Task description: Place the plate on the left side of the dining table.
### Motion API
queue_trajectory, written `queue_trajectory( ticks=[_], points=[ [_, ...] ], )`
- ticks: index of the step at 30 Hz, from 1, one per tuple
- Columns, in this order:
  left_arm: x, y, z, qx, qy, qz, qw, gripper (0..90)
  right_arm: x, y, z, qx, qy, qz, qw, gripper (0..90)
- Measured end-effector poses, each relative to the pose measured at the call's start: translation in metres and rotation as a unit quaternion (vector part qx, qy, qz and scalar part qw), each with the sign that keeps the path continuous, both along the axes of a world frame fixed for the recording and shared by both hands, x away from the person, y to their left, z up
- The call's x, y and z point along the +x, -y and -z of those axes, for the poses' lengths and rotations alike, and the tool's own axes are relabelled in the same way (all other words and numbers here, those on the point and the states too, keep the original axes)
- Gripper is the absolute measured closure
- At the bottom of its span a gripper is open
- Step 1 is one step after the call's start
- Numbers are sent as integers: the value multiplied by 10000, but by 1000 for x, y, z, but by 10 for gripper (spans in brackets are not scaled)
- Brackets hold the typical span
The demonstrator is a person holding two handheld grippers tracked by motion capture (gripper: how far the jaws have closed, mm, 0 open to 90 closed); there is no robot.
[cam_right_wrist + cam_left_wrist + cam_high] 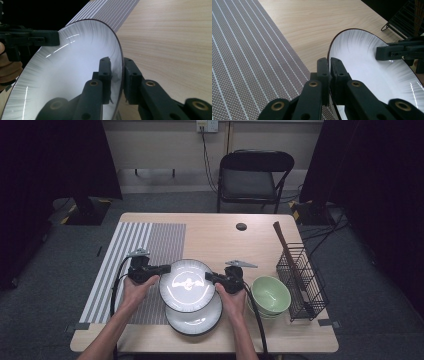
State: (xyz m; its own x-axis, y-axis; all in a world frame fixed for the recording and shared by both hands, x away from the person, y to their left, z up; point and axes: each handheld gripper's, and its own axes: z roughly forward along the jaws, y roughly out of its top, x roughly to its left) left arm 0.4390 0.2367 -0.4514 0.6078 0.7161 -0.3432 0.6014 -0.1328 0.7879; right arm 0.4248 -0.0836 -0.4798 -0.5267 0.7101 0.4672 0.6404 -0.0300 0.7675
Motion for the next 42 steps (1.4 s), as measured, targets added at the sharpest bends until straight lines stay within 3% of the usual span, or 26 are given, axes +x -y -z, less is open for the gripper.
queue_trajectory(
  ticks=[3, 5, 7, 13, 17, 25, 28, 32, 36, 40, 42],
  points=[
    [0, -2, 0, -114, -46, 68, 9999, 846, 1, 2, 1, 121, -8, 3, 9999, 821],
    [-1, -4, 0, -96, -48, 83, 9999, 746, 1, 3, 2, 249, -19, -9, 9997, 830],
    [-5, -5, -1, 2, -42, 92, 9999, 737, 0, 2, 2, 236, -3, -6, 9997, 833],
    [-20, -15, -2, 84, -65, -31, 9999, 573, 0, 2, 2, 234, 20, 32, 9997, 842],
    [-29, -22, -3, 73, -99, -146, 9998, 540, 0, 2, 1, 180, 68, 28, 9998, 844],
    [-38, -19, 1, 92, -133, -61, 9999, 599, 0, 2, 1, 153, 95, 30, 9998, 847],
    [-36, -16, 2, 6, -115, -11, 9999, 746, 0, 2, 0, 125, 100, 44, 9999, 847],
    [-33, -14, 2, -31, -188, -59, 9998, 769, -1, 2, -1, 86, 133, 83, 9998, 848],
    [-30, -13, -1, -114, -97, -144, 9998, 808, -3, 3, -5, 96, 220, 150, 9996, 856],
    [-29, -10, -4, 34, 57, -206, 9998, 838, -5, 3, -14, 75, 391, 237, 9989, 862],
    [-26, -11, -4, -64, 54, -199, 9998, 842, -5, 3, -15, 49, 398, 253, 9989, 863]
  ],
)
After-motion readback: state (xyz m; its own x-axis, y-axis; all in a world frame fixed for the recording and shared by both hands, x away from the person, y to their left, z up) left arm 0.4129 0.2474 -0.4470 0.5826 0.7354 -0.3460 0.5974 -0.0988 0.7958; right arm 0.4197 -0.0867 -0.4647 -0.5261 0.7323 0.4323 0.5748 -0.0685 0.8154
